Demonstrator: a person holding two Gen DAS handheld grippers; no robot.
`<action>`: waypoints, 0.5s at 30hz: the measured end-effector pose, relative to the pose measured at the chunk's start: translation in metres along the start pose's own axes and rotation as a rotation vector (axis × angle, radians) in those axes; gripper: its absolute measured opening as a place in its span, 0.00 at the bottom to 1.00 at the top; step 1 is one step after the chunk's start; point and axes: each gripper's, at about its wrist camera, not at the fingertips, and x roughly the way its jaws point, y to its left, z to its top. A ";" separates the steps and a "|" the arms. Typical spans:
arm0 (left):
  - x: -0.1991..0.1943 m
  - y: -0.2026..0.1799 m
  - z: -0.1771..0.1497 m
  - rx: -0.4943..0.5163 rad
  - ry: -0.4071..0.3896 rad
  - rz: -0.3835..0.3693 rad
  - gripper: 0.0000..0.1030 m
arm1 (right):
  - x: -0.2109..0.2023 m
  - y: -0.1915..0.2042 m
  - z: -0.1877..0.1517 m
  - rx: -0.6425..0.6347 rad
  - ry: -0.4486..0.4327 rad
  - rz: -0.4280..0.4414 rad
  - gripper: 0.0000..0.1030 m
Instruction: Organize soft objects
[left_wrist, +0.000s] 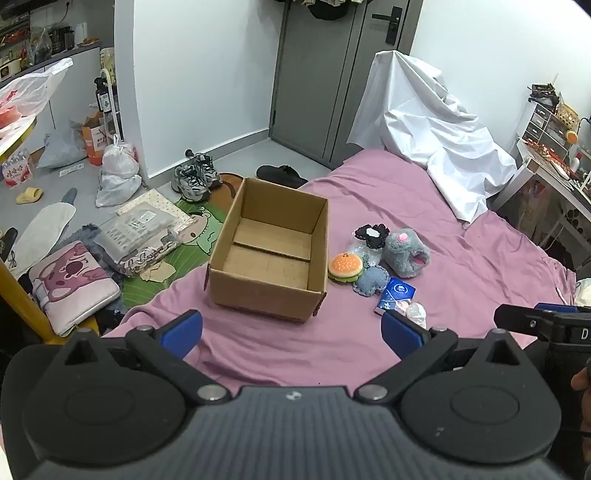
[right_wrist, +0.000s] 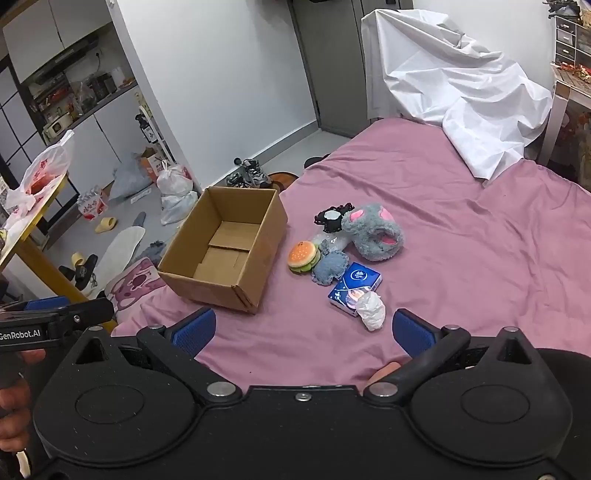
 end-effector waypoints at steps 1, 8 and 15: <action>0.001 0.000 -0.001 0.000 0.001 -0.002 0.99 | 0.000 0.000 0.000 0.000 -0.001 -0.001 1.00; 0.001 -0.003 0.001 0.000 -0.002 -0.001 0.99 | -0.001 0.000 0.002 -0.006 0.001 -0.004 1.00; 0.001 -0.003 0.001 0.000 -0.002 0.000 0.99 | -0.004 0.001 0.003 -0.010 -0.001 0.010 1.00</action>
